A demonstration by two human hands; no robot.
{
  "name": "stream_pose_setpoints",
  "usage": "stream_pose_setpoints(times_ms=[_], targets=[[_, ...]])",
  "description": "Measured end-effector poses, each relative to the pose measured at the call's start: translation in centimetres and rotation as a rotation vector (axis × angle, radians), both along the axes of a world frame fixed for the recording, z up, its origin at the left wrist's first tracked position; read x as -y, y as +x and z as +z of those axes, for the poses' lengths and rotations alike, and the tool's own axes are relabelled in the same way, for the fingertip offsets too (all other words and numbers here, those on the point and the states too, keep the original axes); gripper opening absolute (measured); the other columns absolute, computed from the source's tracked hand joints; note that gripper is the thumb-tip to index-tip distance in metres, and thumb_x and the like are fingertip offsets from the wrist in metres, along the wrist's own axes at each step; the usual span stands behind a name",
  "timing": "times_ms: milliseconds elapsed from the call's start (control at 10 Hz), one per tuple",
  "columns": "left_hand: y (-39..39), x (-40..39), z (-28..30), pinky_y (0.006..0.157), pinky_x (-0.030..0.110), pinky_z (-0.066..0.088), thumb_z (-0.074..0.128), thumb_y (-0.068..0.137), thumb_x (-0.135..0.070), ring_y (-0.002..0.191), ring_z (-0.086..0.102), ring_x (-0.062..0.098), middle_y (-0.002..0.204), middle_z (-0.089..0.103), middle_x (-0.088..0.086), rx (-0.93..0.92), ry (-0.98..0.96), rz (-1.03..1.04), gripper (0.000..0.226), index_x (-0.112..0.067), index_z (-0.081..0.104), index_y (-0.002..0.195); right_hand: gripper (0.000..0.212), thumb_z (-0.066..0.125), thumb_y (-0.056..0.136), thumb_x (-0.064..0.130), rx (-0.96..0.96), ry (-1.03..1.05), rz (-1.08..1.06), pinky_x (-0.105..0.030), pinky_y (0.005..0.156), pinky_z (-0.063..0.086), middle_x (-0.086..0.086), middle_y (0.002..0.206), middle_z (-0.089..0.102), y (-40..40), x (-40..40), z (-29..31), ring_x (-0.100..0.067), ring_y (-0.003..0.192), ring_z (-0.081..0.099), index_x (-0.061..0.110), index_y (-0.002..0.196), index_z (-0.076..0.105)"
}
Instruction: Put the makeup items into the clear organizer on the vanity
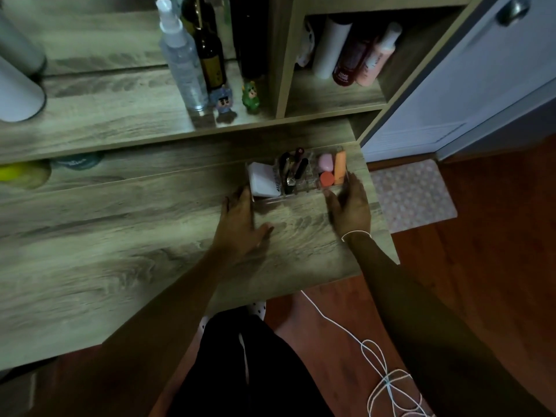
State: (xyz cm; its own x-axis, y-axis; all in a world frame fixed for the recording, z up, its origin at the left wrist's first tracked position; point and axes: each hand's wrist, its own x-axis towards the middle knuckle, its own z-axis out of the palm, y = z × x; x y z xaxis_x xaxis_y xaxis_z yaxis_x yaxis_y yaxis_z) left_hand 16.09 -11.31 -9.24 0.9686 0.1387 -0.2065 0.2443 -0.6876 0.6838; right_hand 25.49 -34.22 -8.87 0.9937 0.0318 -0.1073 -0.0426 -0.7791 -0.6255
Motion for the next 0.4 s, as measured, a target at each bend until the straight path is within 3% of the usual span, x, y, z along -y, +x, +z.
stream_pose_setpoints(times_ms=[200,400], targets=[[-1.1,-0.3,0.9,0.117,0.052,0.023,0.063,0.086,-0.038,0.141,0.022,0.033,0.155,0.025,0.014,-0.067,0.060,-0.040,0.084,-0.011,0.013,0.149,0.063,0.047,0.097,0.041,-0.003,-0.053,-0.081,-0.049,0.118,0.025,-0.019,0.151,0.036,-3.7,-0.5,0.0,-0.032,0.143,0.028,0.005,0.145,0.029],[-2.3,-0.8,1.5,0.118,0.051,0.021,0.051,0.094,-0.027,0.143,0.018,0.037,0.157,0.017,0.020,-0.074,0.136,-0.134,0.074,-0.002,0.008,0.148,0.061,0.041,0.099,0.041,-0.030,-0.143,-0.102,-0.047,0.119,0.019,-0.017,0.153,0.034,-7.2,-1.4,0.2,-0.031,0.145,0.023,0.003,0.145,0.029]])
